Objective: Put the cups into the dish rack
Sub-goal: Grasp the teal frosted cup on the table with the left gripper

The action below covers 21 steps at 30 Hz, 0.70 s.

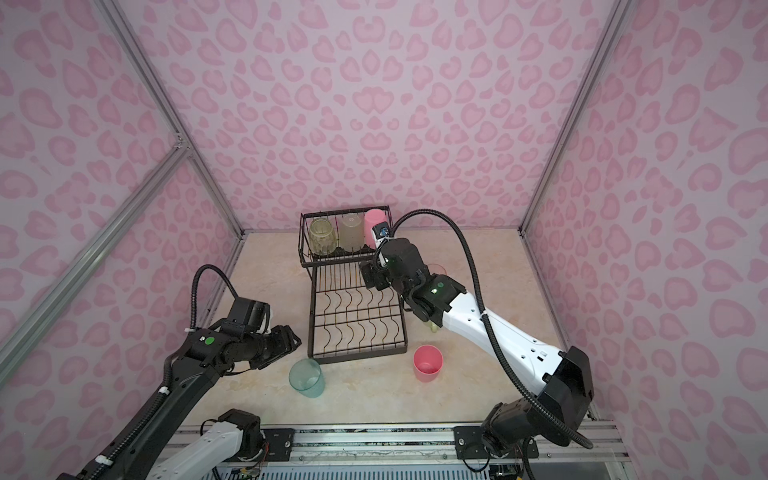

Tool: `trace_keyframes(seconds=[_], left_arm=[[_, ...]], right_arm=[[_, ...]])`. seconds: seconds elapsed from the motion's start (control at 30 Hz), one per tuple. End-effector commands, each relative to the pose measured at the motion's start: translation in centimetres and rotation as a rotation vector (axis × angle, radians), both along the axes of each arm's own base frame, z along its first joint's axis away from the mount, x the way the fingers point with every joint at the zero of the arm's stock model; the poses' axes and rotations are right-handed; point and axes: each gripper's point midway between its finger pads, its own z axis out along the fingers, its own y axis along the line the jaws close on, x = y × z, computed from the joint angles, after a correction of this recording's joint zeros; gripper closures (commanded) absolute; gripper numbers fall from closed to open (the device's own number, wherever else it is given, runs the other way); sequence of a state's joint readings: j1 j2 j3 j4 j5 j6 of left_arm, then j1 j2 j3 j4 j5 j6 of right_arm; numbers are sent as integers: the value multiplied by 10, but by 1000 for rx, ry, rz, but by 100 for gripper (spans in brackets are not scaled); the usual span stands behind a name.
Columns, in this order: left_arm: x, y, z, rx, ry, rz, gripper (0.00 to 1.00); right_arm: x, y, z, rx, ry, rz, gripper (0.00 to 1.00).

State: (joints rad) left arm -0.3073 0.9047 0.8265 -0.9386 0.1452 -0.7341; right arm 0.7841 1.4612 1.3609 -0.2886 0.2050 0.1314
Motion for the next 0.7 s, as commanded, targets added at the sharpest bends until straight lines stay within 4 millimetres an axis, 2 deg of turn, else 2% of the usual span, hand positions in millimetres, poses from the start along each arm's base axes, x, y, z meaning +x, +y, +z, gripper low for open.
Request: trace_keyframes(seconds=[0.0, 0.27, 0.47, 0.67], left_arm=[[-6, 3, 7, 29, 17, 27, 35], [-10, -20, 16, 40, 27, -17, 42], [-17, -45, 9, 76, 64, -87, 48], [-34, -58, -1, 128, 126, -143, 50]], right_arm=[[3, 4, -8, 9, 10, -3, 8], [5, -10, -18, 1, 2, -58, 8], [5, -24, -23, 20, 10, -89, 9], [2, -37, -23, 38, 7, -104, 9]])
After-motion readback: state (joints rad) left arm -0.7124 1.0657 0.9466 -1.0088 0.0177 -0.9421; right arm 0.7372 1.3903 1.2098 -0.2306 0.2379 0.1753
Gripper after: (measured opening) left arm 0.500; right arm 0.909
